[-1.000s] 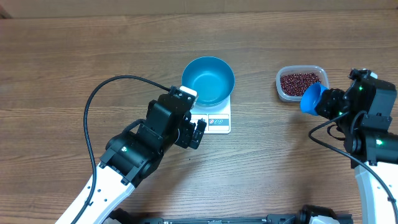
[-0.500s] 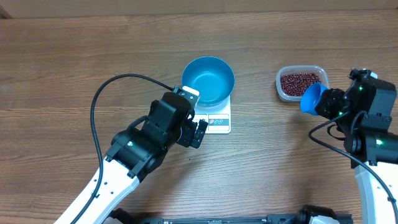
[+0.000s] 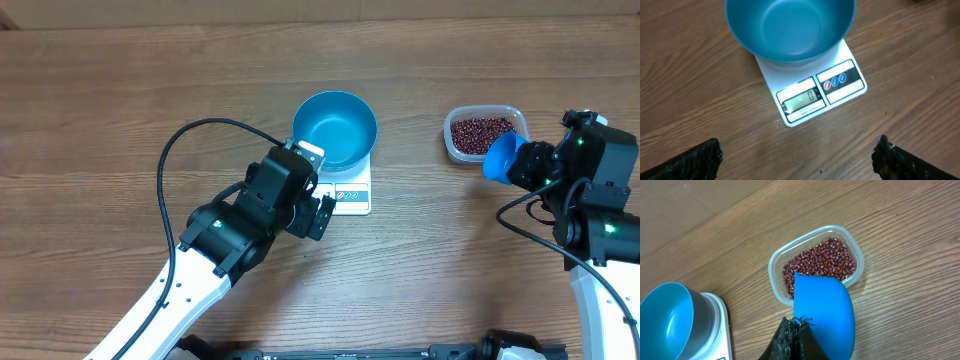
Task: Scoop item into bowl and weigh 150g on scale
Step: 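Pull left gripper back from the scale buttons and hold it beside the scale, then lower the blue scoop with right gripper into the red bean container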
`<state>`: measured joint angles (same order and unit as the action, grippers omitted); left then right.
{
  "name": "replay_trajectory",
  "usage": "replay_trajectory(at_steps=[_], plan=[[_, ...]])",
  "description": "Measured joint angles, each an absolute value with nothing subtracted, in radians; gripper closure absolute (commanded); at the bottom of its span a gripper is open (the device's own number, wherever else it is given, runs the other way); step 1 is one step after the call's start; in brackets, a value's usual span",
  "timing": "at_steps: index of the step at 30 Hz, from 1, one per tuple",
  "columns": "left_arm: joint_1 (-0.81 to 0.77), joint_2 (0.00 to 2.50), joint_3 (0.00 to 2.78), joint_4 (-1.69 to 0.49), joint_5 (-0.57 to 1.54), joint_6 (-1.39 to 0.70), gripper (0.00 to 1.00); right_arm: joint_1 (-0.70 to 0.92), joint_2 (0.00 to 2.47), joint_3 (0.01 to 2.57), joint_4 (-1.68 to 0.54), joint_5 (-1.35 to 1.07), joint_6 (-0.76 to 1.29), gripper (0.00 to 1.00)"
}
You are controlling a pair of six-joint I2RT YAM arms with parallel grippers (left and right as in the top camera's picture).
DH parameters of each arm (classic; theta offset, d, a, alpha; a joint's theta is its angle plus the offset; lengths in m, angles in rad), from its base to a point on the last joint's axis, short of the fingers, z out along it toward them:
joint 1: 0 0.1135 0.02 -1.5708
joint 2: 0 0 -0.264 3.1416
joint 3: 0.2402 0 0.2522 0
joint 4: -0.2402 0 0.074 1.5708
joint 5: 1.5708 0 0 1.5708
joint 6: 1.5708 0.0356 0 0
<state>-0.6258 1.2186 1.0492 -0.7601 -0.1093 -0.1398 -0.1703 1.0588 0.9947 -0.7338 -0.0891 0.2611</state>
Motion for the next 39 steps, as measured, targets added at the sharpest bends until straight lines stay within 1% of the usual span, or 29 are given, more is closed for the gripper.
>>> replay_trajectory(at_steps=[14,30,33,39], plan=[[-0.626,1.097,1.049,-0.805,-0.099,-0.101,0.0,-0.17,1.059,0.995,-0.732,-0.089,0.261,0.96],[-0.626,1.096,1.049,-0.791,-0.102,-0.101,0.01,-0.17,1.064,0.995,-0.689,-0.085,0.246,0.96],[-0.626,1.096,1.049,-0.781,-0.102,-0.101,0.01,-0.17,1.098,1.0,-0.694,-0.073,0.228,0.96],[-0.626,1.096,1.049,-0.778,-0.102,-0.1,0.0,-0.17,1.24,1.073,-0.704,-0.044,0.15,0.96]])
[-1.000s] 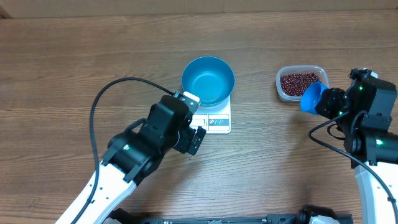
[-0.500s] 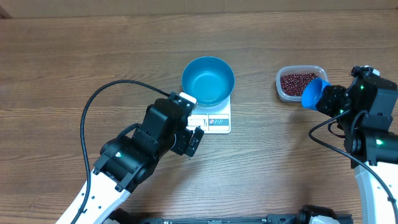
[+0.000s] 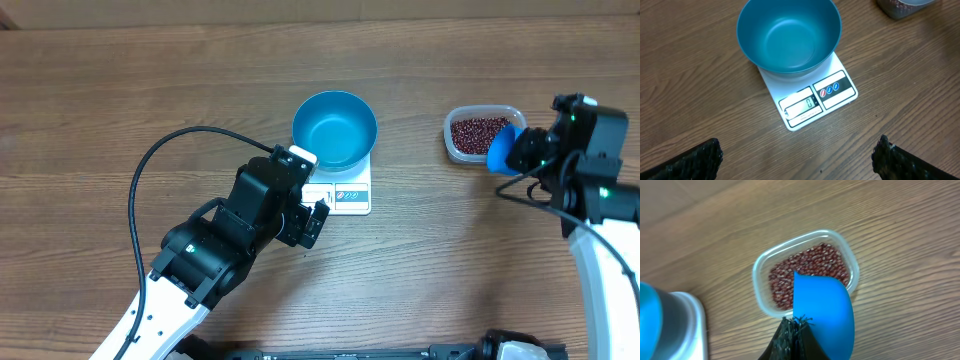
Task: Scoop item into bowl and weigh 150g on scale
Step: 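Lower the blue scoop with right gripper into the red bean container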
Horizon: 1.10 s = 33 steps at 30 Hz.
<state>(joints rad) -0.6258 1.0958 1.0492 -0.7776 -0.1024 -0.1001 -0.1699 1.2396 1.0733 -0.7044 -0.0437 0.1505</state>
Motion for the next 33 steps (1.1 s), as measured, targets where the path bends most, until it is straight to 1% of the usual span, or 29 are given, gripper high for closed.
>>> replay_trajectory(at_steps=[7,12,17,23,33], plan=[[-0.626,1.096,1.049,-0.777,-0.102,-0.1,0.01,-0.162,1.322,1.17,-0.643,-0.012,0.008,0.96],[-0.626,1.096,1.049,-0.773,-0.102,-0.1,0.0,-0.141,1.33,1.179,-0.563,-0.007,-0.121,0.96],[-0.626,1.096,1.049,-0.762,-0.102,-0.098,0.0,-0.118,1.358,1.179,-0.522,0.007,-0.203,0.96],[-0.626,1.096,1.049,-0.756,-0.102,-0.097,0.0,-0.072,1.423,1.179,-0.512,0.072,-0.257,0.96],[-0.626,1.096,1.049,-0.755,-0.102,-0.098,0.01,0.055,1.537,1.18,-0.534,0.283,-0.281,0.96]])
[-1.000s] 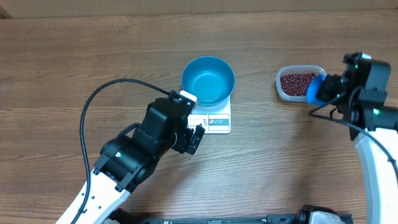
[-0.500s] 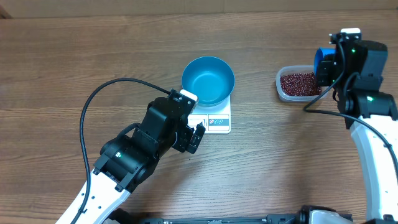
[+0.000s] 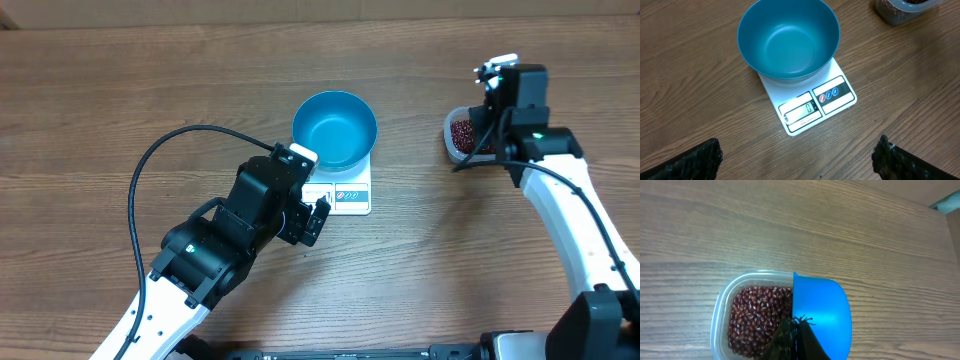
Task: Scoop item into bowl and weigh 150g on scale
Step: 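Lower the blue scoop with right gripper into the red bean container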
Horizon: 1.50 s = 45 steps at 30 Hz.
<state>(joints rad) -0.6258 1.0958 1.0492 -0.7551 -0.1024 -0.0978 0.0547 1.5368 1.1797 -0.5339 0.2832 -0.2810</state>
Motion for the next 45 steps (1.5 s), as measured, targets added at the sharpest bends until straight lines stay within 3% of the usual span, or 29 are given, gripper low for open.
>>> replay_trajectory(at_steps=[21,45], plan=[[-0.626,1.096,1.049,-0.755,-0.102,-0.097,0.0,0.088,1.57,1.18,-0.561,0.401,-0.273,0.96],[-0.626,1.096,1.049,-0.756,-0.102,-0.097,0.0,0.093,1.671,1.18,-0.516,0.398,-0.416,0.96]])
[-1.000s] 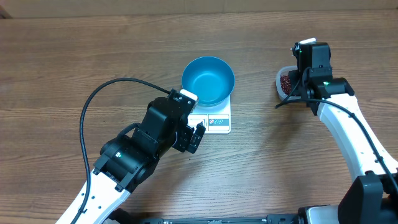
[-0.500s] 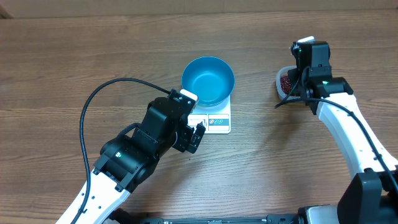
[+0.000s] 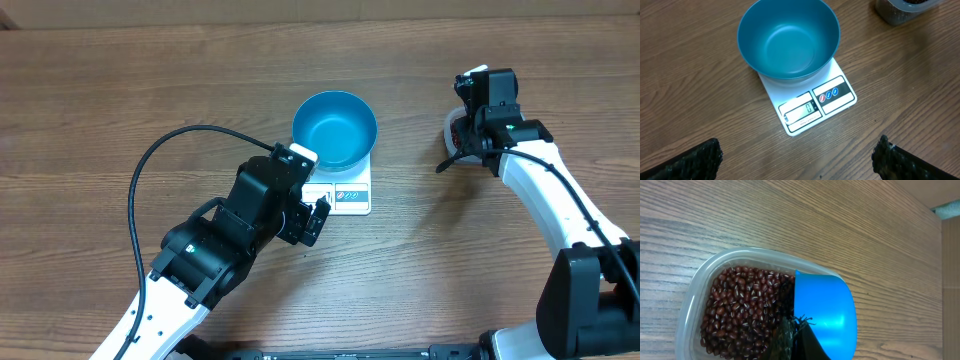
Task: Scoop item into bowl and weigh 150g on scale
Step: 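Lower the blue scoop with right gripper into the red bean container, then drag the scoop through the beans with right gripper to fill it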
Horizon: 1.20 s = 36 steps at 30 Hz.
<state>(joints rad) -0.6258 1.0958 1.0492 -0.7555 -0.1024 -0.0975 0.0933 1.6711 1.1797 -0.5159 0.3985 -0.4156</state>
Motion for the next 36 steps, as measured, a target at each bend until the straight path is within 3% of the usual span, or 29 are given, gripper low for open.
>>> replay_trajectory(at_steps=[36], plan=[[-0.626,1.096,1.049,-0.756,-0.102,-0.097,0.0,0.081,1.678,1.18,-0.618,0.271,-0.23,0.96]])
